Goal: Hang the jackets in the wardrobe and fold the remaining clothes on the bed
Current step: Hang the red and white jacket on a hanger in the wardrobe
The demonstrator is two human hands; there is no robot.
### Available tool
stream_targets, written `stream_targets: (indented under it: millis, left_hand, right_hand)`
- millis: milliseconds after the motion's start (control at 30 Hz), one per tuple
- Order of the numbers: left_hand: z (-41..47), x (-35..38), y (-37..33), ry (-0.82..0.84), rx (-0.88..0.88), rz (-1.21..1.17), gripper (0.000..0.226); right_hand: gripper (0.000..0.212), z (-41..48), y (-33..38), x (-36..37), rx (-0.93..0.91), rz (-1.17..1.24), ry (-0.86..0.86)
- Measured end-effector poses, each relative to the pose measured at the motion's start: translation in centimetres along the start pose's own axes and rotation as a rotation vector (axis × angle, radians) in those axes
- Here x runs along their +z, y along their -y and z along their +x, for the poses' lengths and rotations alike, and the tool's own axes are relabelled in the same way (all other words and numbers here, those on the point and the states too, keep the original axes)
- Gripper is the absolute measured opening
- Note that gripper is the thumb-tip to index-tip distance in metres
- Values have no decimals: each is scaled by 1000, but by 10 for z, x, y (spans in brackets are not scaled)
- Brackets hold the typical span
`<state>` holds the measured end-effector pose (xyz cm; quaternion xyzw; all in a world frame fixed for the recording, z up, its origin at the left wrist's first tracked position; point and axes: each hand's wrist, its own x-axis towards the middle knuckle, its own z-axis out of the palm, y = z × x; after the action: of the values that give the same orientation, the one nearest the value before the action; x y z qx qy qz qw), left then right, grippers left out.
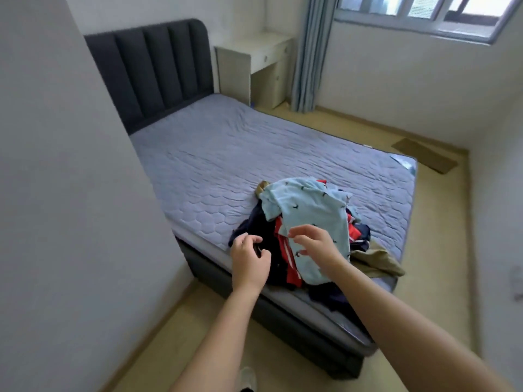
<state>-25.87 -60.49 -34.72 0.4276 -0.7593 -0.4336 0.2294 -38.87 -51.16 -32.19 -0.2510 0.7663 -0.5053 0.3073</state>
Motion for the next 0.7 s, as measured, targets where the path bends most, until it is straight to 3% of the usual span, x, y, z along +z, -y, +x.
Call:
stream_targets:
  millis: [267,467,700]
  left_hand:
    - [145,99,-9,357,57,194,21]
    - [213,171,16,490,-203,202,19]
    - [287,240,43,521,-397,210,38]
  right_hand:
    - [23,103,-50,-68,189,-51,-189]
    - [27,173,-105,-103,317,-132,-170]
    - [34,256,-157,-137,422,-240,-133]
